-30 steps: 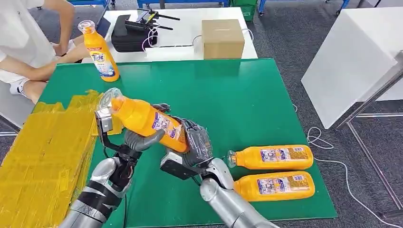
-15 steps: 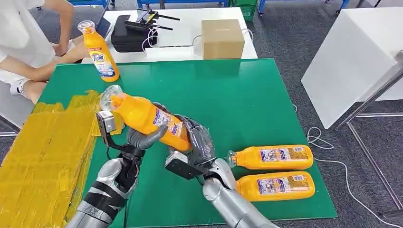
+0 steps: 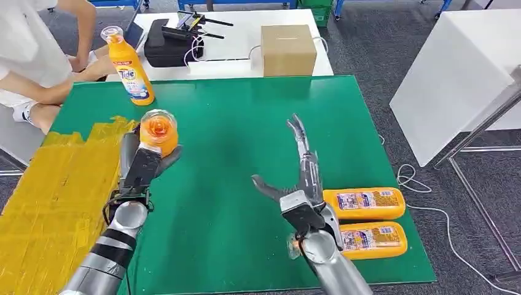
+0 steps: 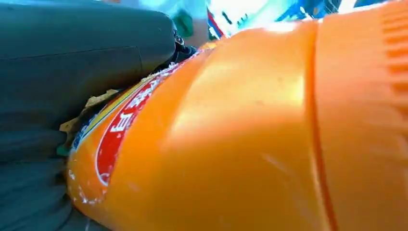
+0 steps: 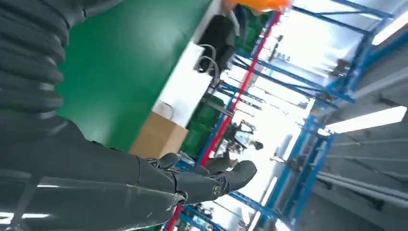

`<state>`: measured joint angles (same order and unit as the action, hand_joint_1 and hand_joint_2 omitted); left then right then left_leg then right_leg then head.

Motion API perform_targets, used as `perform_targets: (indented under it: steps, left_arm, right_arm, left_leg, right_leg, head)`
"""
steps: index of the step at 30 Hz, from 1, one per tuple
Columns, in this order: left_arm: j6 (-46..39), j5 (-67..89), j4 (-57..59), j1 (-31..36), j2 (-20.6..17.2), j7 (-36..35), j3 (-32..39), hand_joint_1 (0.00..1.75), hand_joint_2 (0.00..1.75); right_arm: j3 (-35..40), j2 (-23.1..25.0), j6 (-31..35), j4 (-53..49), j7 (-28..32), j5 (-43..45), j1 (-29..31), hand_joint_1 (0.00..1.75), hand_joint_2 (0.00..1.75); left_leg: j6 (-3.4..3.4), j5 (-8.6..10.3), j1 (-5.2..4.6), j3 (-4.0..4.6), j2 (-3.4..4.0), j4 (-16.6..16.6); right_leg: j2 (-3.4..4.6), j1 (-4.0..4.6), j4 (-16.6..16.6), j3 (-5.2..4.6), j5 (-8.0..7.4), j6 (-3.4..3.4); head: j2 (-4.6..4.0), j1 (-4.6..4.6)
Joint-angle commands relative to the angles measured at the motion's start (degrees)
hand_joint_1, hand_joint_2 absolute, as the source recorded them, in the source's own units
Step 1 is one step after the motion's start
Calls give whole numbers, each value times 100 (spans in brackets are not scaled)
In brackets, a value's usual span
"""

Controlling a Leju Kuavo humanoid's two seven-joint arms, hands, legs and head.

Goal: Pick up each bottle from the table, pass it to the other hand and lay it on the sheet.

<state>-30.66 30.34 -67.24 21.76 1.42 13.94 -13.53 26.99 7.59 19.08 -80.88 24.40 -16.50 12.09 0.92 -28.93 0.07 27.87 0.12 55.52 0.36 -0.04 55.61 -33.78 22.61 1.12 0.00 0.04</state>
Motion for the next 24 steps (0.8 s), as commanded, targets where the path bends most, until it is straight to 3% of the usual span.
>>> perform_targets:
  steps: [1, 2, 7, 24]
  left_arm:
    - [-490, 3822, 1455, 598, -408, -1903, 241, 175, 175]
    - [-269, 4057, 1539, 596, -454, -1940, 320, 175, 175]
    - [80, 5327, 2548, 877, -628, -2717, 400, 175, 175]
    - [91, 5648, 3039, 1035, -656, -2846, 391, 175, 175]
  right_arm:
    - [-656, -415, -1083, -1333, -27, 913, -678, 0, 0]
    - [-775, -476, -1336, -1436, -47, 1133, -788, 0, 175]
    - [-1288, -614, -2272, -1632, -221, 2146, -1068, 0, 175]
    - [-1457, -562, -2146, -1644, -138, 2082, -1070, 0, 175]
  left_leg:
    - [-4, 1, 3, -7, -22, -5]
    - [-8, -4, 14, -26, -29, -8]
    - [-4, -2, 6, -20, -22, -9]
    - [-4, -4, 8, -7, -7, -1]
  right_leg:
    - [-22, 3, -6, 14, 4, 1]
    - [-31, 13, -15, 38, 8, 2]
    - [-23, 6, -11, 26, 6, 3]
    - [-8, 8, -5, 12, 3, 1]
  head:
    - [0, 0]
    - [0, -2]
    - [0, -2]
    - [0, -2]
